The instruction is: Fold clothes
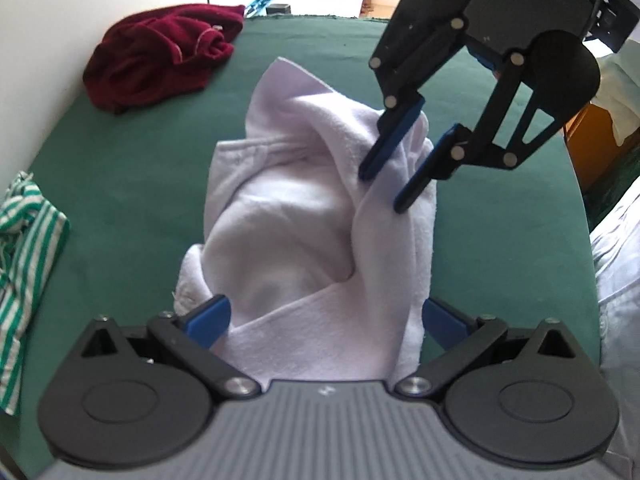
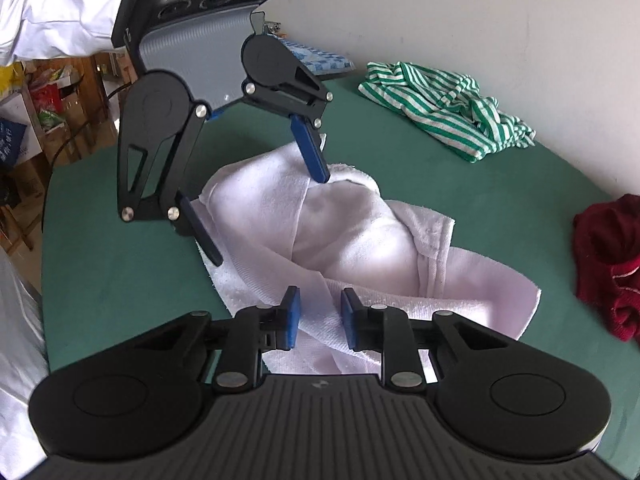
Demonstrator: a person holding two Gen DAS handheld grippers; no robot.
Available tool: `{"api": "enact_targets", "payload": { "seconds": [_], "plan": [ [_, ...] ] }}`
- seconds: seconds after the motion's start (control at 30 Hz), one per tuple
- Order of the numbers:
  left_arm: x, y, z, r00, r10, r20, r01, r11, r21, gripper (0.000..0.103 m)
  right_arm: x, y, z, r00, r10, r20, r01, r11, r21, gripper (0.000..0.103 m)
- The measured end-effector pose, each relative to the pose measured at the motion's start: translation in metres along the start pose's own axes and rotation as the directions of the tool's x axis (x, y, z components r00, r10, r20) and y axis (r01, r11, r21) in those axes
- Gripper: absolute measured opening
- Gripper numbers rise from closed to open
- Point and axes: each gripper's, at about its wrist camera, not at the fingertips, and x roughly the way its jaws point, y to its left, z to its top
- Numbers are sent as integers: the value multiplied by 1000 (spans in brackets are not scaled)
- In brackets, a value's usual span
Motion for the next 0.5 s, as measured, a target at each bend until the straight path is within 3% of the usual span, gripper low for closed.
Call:
{"api": "enact_targets", "payload": {
  "seconds": [0.03,0.1,0.27,0.33,0.5],
  "plan": [
    [1,2,0,1000,-16,-8,15,1000,-8,98,2,0,1,1000,9,-9,-9,1000,1,24],
    [2,7,0,999,-41,-17,41,999,-23,81,1,1,4,1000,12,-8,-12,1000,-4,20],
    [-11,15,1,998,-56,14,57,997,-46,75,0,0,5,1000,13,-3,-13,1000,17,20],
    [-9,19,1,998,-59,-9,58,997,-56,71,0,1,4,1000,13,-6,-13,1000,16,20],
    [-4,27,6,995,-78,-58,74,995,-67,72,-3,-2,6,1000,21,4,-21,999,39,20]
  ]
}}
